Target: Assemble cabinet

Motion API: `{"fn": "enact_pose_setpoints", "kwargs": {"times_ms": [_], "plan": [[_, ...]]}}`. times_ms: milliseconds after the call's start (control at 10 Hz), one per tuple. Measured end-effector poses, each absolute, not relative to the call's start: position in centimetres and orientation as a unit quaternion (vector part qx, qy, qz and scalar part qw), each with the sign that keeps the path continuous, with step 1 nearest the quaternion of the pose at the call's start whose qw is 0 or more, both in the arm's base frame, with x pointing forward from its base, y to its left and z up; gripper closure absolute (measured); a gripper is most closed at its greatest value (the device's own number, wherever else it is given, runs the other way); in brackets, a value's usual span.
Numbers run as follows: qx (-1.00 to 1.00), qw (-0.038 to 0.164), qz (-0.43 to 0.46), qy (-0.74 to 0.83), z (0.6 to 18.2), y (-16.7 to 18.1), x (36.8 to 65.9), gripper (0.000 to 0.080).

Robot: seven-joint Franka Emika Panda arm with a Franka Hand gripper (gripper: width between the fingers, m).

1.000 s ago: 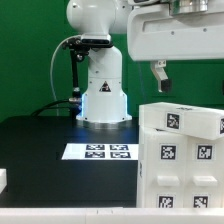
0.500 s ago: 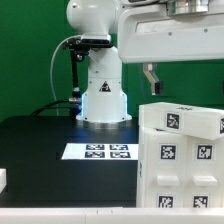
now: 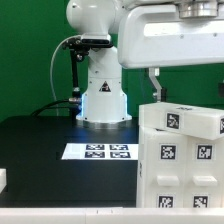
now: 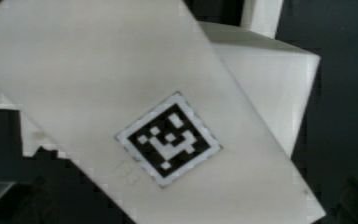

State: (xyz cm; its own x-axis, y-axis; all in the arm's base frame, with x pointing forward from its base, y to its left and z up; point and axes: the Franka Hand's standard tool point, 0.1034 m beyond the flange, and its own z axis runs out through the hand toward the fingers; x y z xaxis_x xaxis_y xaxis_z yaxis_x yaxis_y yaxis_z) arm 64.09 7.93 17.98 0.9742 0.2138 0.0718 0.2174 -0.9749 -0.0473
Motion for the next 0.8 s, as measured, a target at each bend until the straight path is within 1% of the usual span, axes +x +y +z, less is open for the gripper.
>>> {"fn": "enact_pose_setpoints", "kwargs": {"times_ms": [100, 300, 400, 500, 700, 800], "plan": [[-0.99, 0.026, -0.03, -0.133, 17.7, 7.8, 64.0, 0.0003], [-0.985, 0.018, -0.014, -0.17, 16.4, 7.8, 63.4, 0.0003], [-0.979, 0.01, -0.011, -0.203, 16.0, 8.1, 63.2, 0.0003], [-0.977, 0.005, -0.015, -0.214, 15.9, 8.2, 63.3, 0.0003], [-0.981, 0.003, -0.02, -0.193, 15.7, 7.9, 63.4, 0.0003], [-0.981, 0.003, -0.02, -0.193, 15.7, 7.8, 63.4, 0.0123]]}}
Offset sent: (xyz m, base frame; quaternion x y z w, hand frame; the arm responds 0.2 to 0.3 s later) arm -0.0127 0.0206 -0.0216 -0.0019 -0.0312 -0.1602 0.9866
